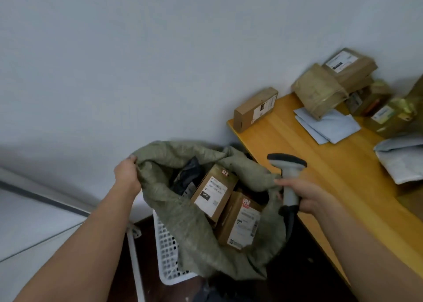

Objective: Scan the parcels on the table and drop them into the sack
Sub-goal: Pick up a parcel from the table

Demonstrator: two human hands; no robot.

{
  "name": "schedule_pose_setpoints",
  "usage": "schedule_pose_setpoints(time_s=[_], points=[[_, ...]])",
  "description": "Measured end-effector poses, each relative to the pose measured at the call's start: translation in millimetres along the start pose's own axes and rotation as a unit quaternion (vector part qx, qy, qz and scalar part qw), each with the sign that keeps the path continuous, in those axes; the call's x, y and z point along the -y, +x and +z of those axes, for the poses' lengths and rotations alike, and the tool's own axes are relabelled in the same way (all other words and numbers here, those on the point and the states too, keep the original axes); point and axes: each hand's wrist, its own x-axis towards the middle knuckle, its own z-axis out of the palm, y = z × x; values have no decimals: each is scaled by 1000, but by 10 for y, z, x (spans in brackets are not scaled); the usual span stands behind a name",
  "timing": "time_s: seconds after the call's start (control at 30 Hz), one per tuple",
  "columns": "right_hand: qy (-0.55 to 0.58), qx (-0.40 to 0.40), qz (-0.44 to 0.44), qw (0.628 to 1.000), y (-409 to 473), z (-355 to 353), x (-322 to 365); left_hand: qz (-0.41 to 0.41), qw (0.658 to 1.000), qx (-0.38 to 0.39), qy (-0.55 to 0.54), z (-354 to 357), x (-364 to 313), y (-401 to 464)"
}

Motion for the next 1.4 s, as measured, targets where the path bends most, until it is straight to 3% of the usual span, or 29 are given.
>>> schedule_pose_setpoints(time_s=[0.1,0.2,0.3,0.37,0.47,0.6,0.67,0.73,0.8,0.87,0.97,1.03,1.1,1.17,1.3,1.4], points=[[85,24,-129,988,-190,60,408,56,990,-83,-96,64,-202,-27],[126,42,-176,975,-244,105,712,50,987,-128,82,93,-135,-50],[-20,-50,-122,991,-185,162,737,55,957,-118,260,0,82,-34],[-76,-83,-122,986,-165,237,713,123,944,-134,275,-3,89,-79],[-41,-89,-208,973,-231,355,845,237,929,-193,210,124,-278,-270],[78,-37,-324,942,-367,378,1033,323,914,-222,109,255,-703,-323],[109,-45,-311,943,-339,325,991,304,914,-208,168,237,-609,-291],[44,-91,-245,964,-257,277,872,224,931,-164,236,223,-363,-209],[-2,-111,-188,976,-190,253,732,141,958,-111,225,256,-217,-180],[24,-112,-198,974,-232,269,726,180,967,-93,157,375,-331,-195],[67,-103,-279,953,-402,267,868,272,951,-97,110,519,-678,-210],[82,-104,-304,943,-483,210,936,327,931,-105,127,569,-792,-211],[70,-122,-303,942,-439,150,908,328,919,-104,193,543,-708,-154],[31,-156,-249,955,-276,57,781,283,915,-114,265,453,-484,-56],[-31,-193,-84,977,65,-248,373,100,916,-115,370,151,5,137],[-29,-222,-47,974,173,-387,159,76,884,-127,443,57,177,53]])
